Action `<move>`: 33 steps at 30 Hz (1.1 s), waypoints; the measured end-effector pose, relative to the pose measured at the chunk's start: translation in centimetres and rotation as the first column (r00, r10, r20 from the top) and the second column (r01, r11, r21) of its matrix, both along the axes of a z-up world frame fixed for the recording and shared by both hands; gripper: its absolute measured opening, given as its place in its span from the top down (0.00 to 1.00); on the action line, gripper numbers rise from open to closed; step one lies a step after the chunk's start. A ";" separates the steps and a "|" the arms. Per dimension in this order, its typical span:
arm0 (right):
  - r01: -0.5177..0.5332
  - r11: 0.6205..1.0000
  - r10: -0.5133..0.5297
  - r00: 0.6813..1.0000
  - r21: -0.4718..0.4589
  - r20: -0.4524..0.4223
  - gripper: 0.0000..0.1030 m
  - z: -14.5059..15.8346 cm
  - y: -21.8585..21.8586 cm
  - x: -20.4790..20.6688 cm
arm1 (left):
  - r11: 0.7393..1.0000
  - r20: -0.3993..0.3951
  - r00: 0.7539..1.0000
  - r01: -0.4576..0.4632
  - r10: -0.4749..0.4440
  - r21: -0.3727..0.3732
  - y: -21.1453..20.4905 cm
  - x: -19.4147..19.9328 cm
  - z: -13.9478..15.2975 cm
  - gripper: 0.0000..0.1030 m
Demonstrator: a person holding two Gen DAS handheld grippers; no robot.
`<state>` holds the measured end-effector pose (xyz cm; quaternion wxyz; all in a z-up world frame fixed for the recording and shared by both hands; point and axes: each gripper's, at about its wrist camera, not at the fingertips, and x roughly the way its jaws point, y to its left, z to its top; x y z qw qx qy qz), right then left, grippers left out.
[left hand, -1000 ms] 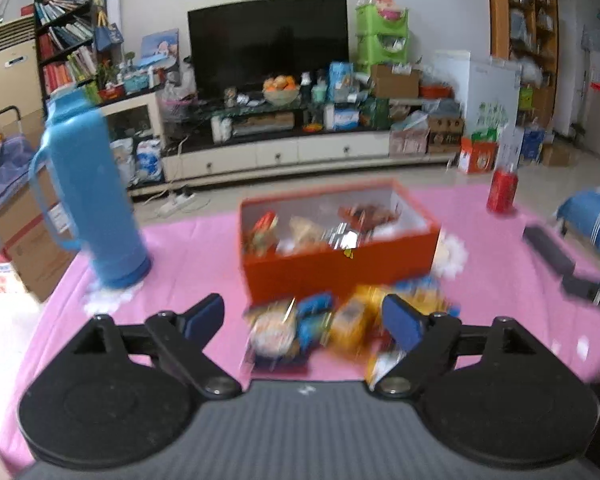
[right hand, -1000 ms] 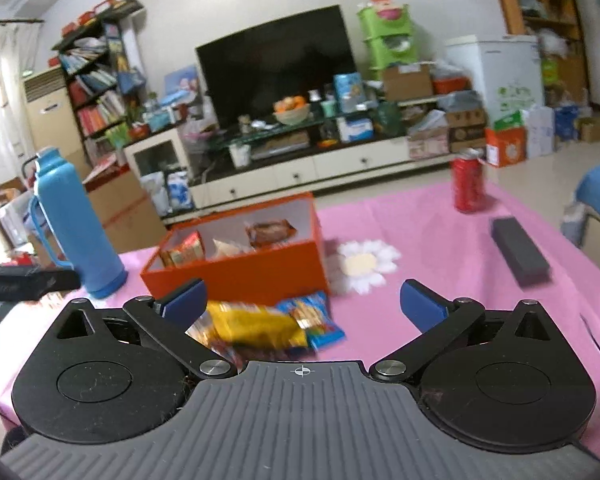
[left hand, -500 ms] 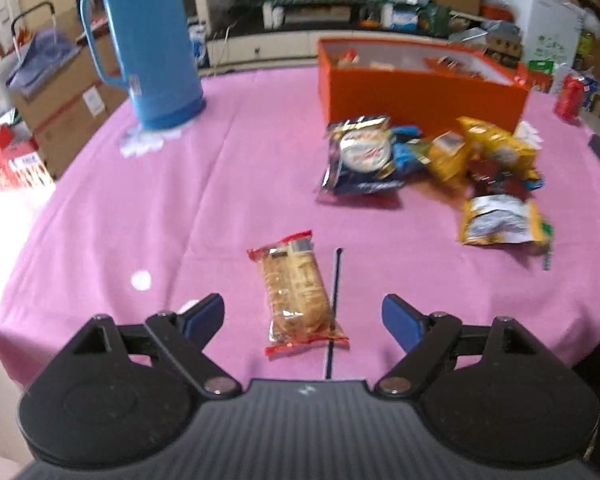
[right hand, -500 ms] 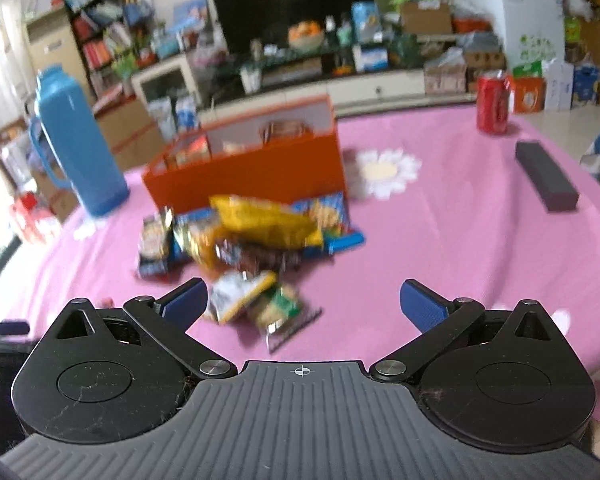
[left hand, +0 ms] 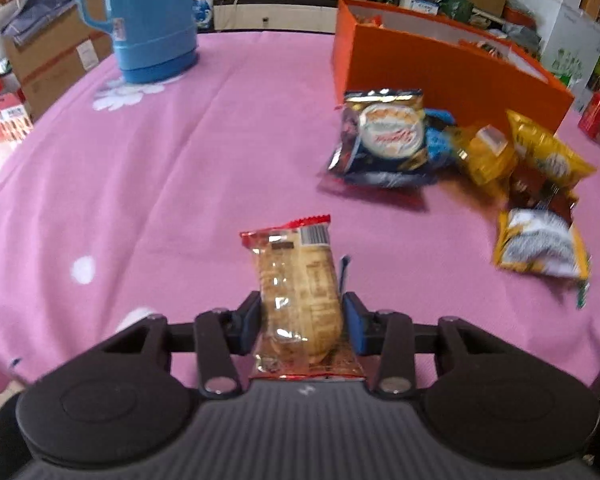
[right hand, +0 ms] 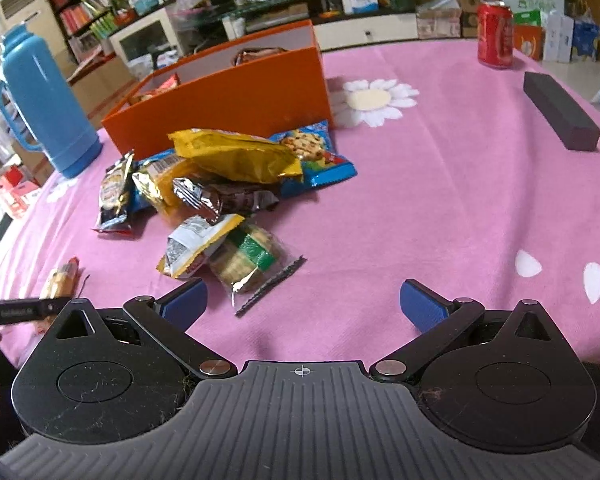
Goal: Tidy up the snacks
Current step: 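Grasp the cream bread bag with the left tool while the right tool reaches the snack pile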
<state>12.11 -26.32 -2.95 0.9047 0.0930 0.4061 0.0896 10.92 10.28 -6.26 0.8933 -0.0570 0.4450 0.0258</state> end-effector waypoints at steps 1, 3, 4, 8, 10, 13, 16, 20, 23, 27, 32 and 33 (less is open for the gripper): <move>-0.007 1.000 0.007 1.000 -0.001 -0.002 0.15 -0.1 0.2 0.1 | 1.000 0.002 1.000 0.009 -0.008 -0.001 -0.3 0.7 0.0 0.60; -0.034 0.999 0.034 0.999 -0.005 0.005 0.15 0.1 0.7 0.4 | 0.999 0.007 0.999 0.032 -0.032 0.019 -1.2 2.2 -0.1 0.60; -0.051 0.999 0.051 0.999 -0.010 0.013 0.15 0.2 1.1 0.5 | 0.998 0.009 0.999 0.044 -0.045 0.036 -1.7 3.1 -0.1 0.60; -0.117 0.992 0.119 0.992 -0.055 0.036 0.15 0.6 3.0 1.7 | 0.995 0.007 0.997 0.078 -0.079 0.068 -2.9 5.0 -0.2 0.59; -0.150 0.983 0.154 0.987 -0.106 0.034 0.15 0.2 4.0 2.7 | 0.995 0.008 0.997 0.082 -0.082 0.064 -2.9 5.0 -0.2 0.56; -0.166 0.967 0.171 0.985 -0.194 0.010 0.15 -0.9 4.6 3.8 | 0.995 0.004 0.996 0.084 -0.084 0.055 -2.7 4.4 -0.3 0.48; -0.190 0.966 0.194 0.981 -0.175 0.005 0.15 -1.5 4.4 4.3 | 0.995 0.007 0.996 0.088 -0.089 0.048 -2.5 3.9 -0.4 0.45; -0.325 0.935 0.328 0.945 -0.141 -0.001 0.16 -1.2 5.2 4.6 | 0.995 -0.002 0.995 0.095 -0.095 0.034 -2.4 3.9 -0.3 0.41; -0.441 0.896 0.441 0.897 -0.054 -0.014 0.15 -1.0 5.7 4.3 | 0.995 -0.003 0.996 0.094 -0.094 0.029 -2.4 3.9 -0.3 0.39; -0.399 0.907 0.399 0.917 -0.136 -0.028 0.15 -1.0 5.6 4.2 | 0.996 -0.006 0.996 0.085 -0.085 0.022 -2.3 3.9 -0.3 0.37; -0.408 0.903 0.414 0.910 -0.137 0.015 0.15 0.3 6.3 4.0 | 0.996 -0.004 0.996 0.085 -0.085 0.017 -2.4 3.9 -0.3 0.35; -0.428 0.893 0.435 0.900 -0.141 0.022 0.15 0.4 6.9 4.1 | 0.996 -0.004 0.996 0.085 -0.085 0.018 -2.4 3.9 -0.3 0.35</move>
